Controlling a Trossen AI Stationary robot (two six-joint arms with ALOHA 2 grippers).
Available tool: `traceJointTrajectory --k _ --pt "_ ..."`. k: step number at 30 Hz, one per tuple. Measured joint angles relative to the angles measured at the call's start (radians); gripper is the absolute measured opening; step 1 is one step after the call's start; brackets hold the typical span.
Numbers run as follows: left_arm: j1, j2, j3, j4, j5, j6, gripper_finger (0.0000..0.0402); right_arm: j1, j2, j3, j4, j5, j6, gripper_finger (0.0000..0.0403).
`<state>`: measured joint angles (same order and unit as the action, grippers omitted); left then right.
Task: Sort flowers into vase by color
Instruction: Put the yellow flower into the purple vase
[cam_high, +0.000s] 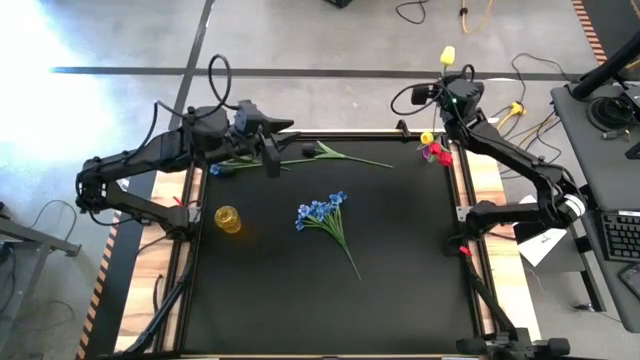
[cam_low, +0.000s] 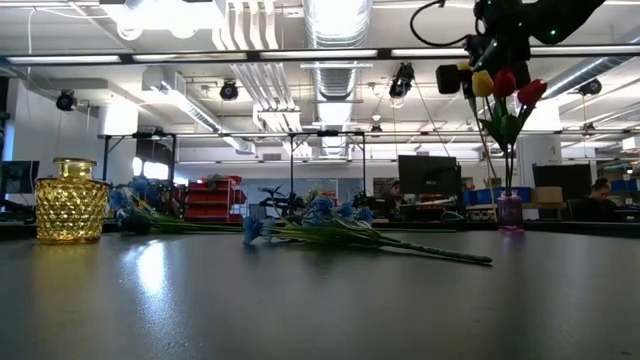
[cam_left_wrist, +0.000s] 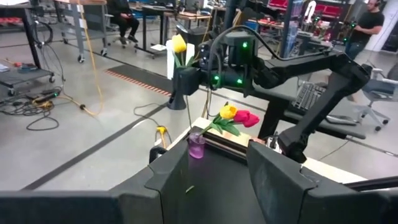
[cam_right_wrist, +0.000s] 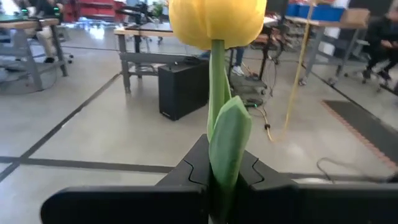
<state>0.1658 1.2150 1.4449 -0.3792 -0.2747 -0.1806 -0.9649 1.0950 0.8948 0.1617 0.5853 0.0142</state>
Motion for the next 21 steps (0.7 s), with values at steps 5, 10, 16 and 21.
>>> traceJointTrajectory --k 5,10,16,21 --pt "0.000 0.001 0.002 -0.006 0.001 0.000 0.0151 0.000 -0.020 0.006 -0.014 -0.038 -0.039 0.0012" --pt "0.000 0.000 0.002 -0.009 0.000 -0.005 0.0151 0.000 -0.020 0.007 -0.041 -0.044 -0.049 0.0012" --pt "0.000 0.000 0.002 -0.041 -0.001 -0.020 0.0151 0.000 -0.020 0.007 -0.066 -0.047 -0.031 0.0012" --pt "0.000 0.004 0.001 -0.041 -0.002 -0.030 0.0151 0.000 -0.020 0.007 -0.090 -0.063 -0.006 0.0012"
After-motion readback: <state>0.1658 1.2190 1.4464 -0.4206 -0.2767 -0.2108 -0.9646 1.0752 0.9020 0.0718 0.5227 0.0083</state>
